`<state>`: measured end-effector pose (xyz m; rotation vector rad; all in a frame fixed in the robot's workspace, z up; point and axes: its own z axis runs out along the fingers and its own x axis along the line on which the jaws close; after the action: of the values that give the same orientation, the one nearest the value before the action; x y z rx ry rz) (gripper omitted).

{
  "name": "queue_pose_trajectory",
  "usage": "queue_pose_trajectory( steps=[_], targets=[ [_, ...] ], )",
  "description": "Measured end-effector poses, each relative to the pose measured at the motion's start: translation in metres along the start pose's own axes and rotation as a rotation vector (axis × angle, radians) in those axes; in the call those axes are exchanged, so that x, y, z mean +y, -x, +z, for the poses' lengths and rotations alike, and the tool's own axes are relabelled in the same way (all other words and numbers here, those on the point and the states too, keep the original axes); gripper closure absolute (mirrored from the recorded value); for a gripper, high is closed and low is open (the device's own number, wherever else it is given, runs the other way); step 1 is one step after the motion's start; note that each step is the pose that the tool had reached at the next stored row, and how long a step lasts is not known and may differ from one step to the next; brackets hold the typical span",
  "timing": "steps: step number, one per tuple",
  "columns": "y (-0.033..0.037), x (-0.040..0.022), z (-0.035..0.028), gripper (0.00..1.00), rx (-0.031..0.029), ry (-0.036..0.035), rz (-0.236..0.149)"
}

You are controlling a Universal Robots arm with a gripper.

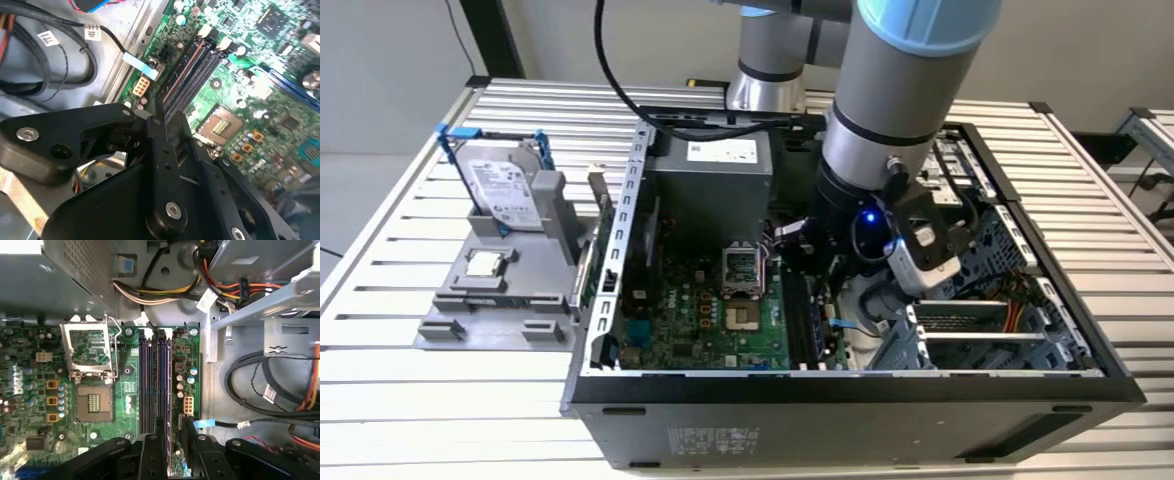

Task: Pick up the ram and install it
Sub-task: 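Insert the ram into the slot, then press down the ram until it locks into place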

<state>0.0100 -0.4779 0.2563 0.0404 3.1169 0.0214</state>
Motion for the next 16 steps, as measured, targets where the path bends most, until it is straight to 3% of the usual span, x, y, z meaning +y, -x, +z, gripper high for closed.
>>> queue_pose_trajectory(
  steps=[3,4,16],
  targets=[
    [0.0000,0.0000,0.0000,0.00,-0.0001,0.0003,0.000],
    [0.0000,0.0000,0.0000,1.00,-0.0001,0.0004,0.000],
    [-0.0001,0.0000,-0.0008,1.00,0.0000,0.0004,0.000]
  ],
)
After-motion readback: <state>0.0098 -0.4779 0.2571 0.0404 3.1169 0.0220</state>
